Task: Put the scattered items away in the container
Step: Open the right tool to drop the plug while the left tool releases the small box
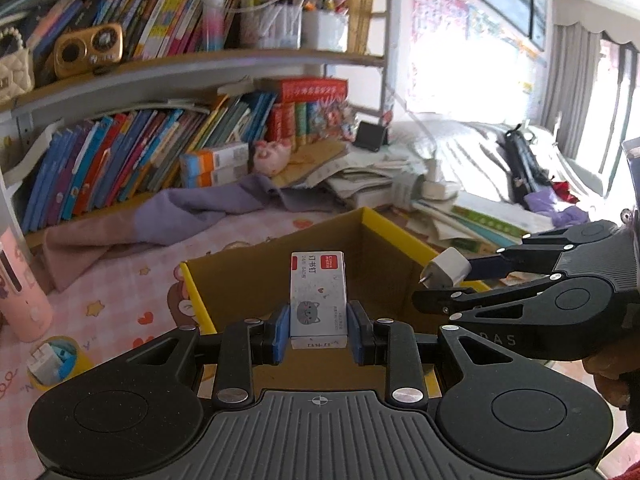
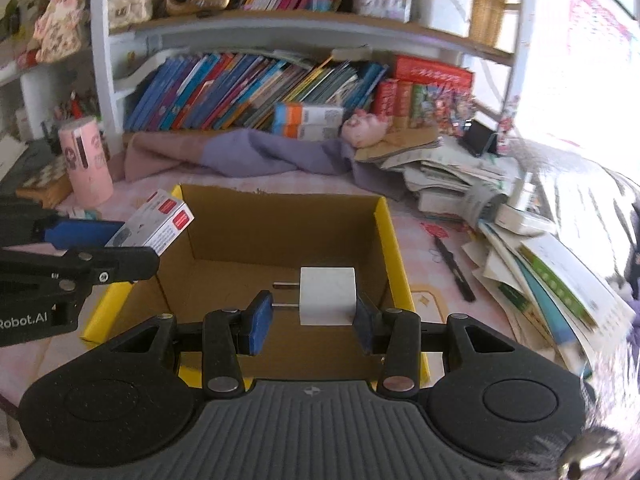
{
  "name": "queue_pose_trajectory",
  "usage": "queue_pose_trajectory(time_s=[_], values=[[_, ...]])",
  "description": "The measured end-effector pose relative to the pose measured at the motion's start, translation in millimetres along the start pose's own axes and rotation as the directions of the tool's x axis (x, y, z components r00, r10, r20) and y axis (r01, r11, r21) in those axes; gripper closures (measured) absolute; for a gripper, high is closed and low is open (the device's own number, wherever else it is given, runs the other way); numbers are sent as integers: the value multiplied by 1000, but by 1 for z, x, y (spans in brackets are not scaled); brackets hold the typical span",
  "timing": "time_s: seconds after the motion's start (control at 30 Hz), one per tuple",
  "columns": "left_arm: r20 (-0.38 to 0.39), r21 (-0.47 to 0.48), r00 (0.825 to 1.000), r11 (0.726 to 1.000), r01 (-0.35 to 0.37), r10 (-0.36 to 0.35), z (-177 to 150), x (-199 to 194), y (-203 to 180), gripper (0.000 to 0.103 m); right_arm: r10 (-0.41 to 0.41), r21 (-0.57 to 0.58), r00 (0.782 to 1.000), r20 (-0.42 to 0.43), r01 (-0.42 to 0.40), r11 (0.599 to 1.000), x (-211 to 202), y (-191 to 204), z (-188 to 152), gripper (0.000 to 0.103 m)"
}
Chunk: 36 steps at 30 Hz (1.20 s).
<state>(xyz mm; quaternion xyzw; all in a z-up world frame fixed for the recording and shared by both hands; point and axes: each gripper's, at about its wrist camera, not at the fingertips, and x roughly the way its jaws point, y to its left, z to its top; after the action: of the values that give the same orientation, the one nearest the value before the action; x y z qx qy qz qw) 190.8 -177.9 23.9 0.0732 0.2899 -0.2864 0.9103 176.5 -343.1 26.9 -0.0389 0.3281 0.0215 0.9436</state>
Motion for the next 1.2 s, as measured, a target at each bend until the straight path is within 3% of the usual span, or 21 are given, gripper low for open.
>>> queue_pose_trajectory(time_s=[0.2,0.37,0.77,1.2], values=[[-80,7,994,998,-70,71,9,39,8,74,64,-79,997,-46,-68,995,43,-12,16,62],[-103,37,988,993,-112,115,24,63,13,74,105,-172,990,-98,-121,978,80,-17,30,62],[-265,146,950,981,-131,166,26,124,8,74,152,-398,952,-265,-252,882,145,-8,45,62],[-378,147,910,981,-124,172,17,141,7,74,156,-415,909,-386,-322,851,171,-3,31,62]])
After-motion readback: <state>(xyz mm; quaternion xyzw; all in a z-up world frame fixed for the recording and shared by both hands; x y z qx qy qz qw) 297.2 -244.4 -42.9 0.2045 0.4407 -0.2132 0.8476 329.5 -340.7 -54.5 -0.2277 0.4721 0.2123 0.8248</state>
